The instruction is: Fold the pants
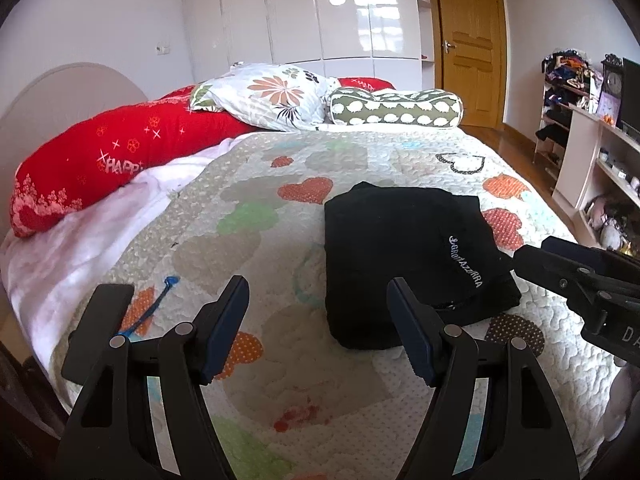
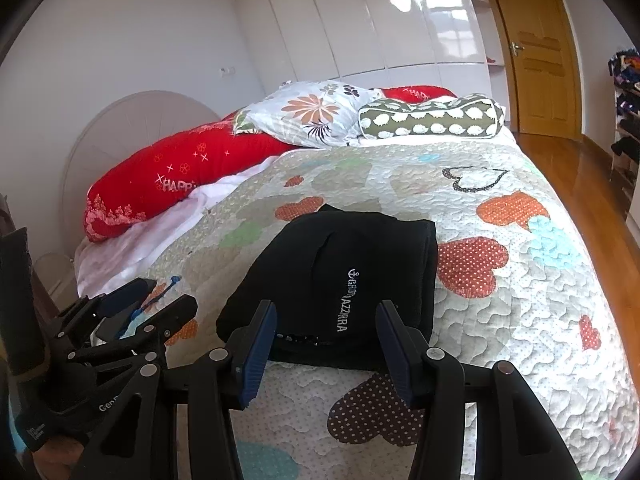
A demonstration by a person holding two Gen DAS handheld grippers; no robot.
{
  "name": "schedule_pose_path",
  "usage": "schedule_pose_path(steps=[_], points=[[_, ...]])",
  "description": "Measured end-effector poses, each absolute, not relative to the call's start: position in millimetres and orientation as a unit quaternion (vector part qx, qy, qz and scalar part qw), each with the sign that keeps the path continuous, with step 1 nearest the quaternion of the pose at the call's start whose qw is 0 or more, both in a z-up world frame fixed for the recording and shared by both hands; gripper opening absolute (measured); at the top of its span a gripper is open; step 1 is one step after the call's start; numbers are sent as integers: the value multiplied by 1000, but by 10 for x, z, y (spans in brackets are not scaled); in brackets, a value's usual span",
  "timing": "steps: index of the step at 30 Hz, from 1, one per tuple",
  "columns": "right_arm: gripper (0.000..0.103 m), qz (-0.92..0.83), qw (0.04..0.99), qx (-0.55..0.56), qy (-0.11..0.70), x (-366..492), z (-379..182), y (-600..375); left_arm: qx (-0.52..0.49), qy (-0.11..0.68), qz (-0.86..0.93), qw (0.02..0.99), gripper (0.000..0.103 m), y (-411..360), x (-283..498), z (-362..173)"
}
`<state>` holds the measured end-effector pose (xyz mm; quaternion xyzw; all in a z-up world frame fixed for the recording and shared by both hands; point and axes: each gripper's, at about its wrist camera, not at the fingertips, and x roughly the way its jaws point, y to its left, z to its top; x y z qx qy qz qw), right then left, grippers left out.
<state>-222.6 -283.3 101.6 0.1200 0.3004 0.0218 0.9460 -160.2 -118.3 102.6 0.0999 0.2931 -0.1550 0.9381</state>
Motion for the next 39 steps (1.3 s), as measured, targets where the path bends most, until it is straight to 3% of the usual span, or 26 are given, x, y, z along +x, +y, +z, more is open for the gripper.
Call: schedule_pose_path(steps=[39], points=[[56, 16, 954, 108, 278, -2656, 1110, -2740, 69, 286, -176, 939, 72, -1077, -1937, 1168]])
